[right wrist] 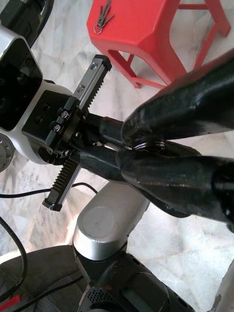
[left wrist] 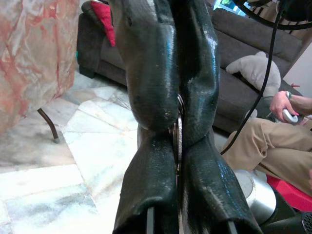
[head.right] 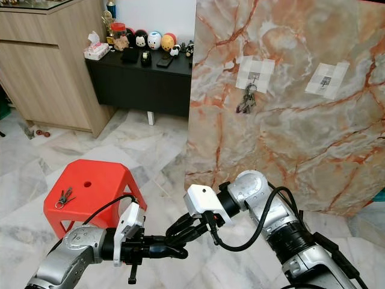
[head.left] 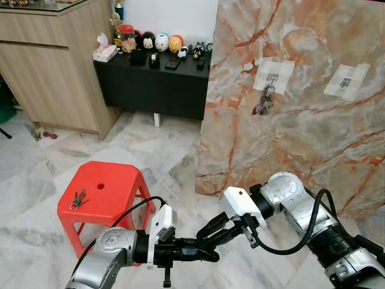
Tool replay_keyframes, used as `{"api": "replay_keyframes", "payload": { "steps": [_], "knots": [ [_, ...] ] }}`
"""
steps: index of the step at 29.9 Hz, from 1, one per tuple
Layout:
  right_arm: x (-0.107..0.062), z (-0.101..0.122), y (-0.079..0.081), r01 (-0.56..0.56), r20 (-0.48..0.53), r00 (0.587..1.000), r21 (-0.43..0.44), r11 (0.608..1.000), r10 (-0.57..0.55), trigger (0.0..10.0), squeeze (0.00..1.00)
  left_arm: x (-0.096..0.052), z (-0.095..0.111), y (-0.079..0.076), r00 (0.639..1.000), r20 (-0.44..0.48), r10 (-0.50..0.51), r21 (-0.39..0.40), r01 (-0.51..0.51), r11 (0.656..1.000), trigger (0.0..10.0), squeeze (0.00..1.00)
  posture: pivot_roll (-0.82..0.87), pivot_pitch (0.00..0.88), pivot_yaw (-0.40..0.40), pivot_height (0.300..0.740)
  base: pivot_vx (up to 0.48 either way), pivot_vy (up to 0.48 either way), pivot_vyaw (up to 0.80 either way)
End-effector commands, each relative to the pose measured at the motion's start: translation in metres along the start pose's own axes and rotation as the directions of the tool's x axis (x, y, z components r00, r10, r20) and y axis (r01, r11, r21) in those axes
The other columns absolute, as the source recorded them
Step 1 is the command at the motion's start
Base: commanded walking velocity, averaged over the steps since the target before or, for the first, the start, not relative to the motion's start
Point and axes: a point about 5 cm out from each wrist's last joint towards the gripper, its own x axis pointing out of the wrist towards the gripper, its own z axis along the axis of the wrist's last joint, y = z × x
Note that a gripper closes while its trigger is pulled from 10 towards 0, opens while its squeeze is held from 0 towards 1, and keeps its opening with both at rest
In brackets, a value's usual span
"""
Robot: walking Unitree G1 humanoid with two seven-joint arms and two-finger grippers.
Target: Hang keys on a hook
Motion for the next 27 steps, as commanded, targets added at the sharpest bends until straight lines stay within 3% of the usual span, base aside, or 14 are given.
{"api": "replay_keyframes", "payload": {
  "steps": [1,26,27],
  "knots": [
    [-0.0048,-0.0026,0.0024,-0.006,-0.026,1.000,0.007,1.000,0.006,0.0,0.00,-0.0020,0.0034,0.0030,1.000,0.008,0.009,0.023,-0.010,1.000,0.0,0.00,0.02,0.002,-0.093,0.740,0.000,0.000,0.00],
    [-0.0066,-0.0029,0.0004,0.016,-0.023,1.000,0.010,1.000,-0.015,0.0,0.00,-0.0018,0.0026,0.0057,0.999,0.006,0.039,0.033,-0.039,0.999,0.0,0.00,0.02,0.002,-0.093,0.740,0.000,0.000,0.00],
    [-0.0069,-0.0029,-0.0004,0.022,-0.023,0.999,0.009,1.000,-0.022,0.0,0.00,-0.0013,0.0024,0.0090,0.997,0.002,0.075,0.042,-0.075,0.996,5.8,0.00,0.02,0.003,-0.093,0.740,0.000,0.000,0.00]
  ]
}}
